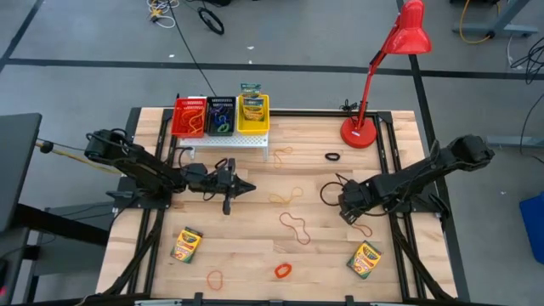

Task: Pick & Place Office Desk Supplies
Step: Put the red rubber band into the red bin on the shelf

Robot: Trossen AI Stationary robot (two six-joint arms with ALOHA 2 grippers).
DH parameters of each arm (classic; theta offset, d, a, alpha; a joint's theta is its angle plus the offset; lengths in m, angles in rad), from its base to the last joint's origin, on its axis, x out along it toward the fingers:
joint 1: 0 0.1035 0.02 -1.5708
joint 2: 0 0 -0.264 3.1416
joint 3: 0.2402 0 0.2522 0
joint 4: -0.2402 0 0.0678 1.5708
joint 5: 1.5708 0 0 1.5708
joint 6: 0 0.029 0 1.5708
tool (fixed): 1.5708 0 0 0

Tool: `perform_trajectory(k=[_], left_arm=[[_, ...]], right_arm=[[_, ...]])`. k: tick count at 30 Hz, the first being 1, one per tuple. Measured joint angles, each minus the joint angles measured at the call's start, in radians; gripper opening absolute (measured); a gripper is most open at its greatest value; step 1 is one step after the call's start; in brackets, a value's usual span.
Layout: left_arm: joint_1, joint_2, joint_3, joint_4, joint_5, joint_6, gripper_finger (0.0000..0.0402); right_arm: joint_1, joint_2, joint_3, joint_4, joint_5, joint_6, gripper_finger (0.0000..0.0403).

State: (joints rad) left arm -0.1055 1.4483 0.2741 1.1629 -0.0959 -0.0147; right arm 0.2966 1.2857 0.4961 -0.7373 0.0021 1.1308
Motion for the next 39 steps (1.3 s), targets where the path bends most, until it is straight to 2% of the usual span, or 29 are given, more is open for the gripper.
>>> perform_trajectory(k=[5, 13, 17, 24, 31, 39], left_arm=[[0.000, 0.000, 0.002, 0.004, 0.000, 0.000, 0.0012], [0.000, 0.000, 0.003, 0.000, 0.002, -0.011, 0.0012], [0.000, 0.000, 0.003, -0.001, 0.003, -0.023, 0.0012], [0.000, 0.000, 0.003, 0.000, 0.007, -0.024, 0.0012], [0.000, 0.000, 0.003, 0.000, 0.066, -0.012, 0.0012], [0.000, 0.000, 0.003, 0.000, 0.073, -0.021, 0.0012]], right_arm=[[0.000, -0.010, 0.001, -0.016, 0.015, 0.000, 0.0102], [0.000, -0.019, 0.018, -0.022, 0.021, -0.047, 0.0007], [0.003, -0.019, 0.060, -0.003, 0.031, -0.077, 0.0009], [0.048, -0.018, 0.207, -0.026, 0.183, -0.168, 0.0003], [0.107, -0.018, 0.317, -0.020, 0.339, -0.226, 0.0002], [0.144, -0.018, 0.328, 0.042, 0.380, -0.232, 0.0001]])
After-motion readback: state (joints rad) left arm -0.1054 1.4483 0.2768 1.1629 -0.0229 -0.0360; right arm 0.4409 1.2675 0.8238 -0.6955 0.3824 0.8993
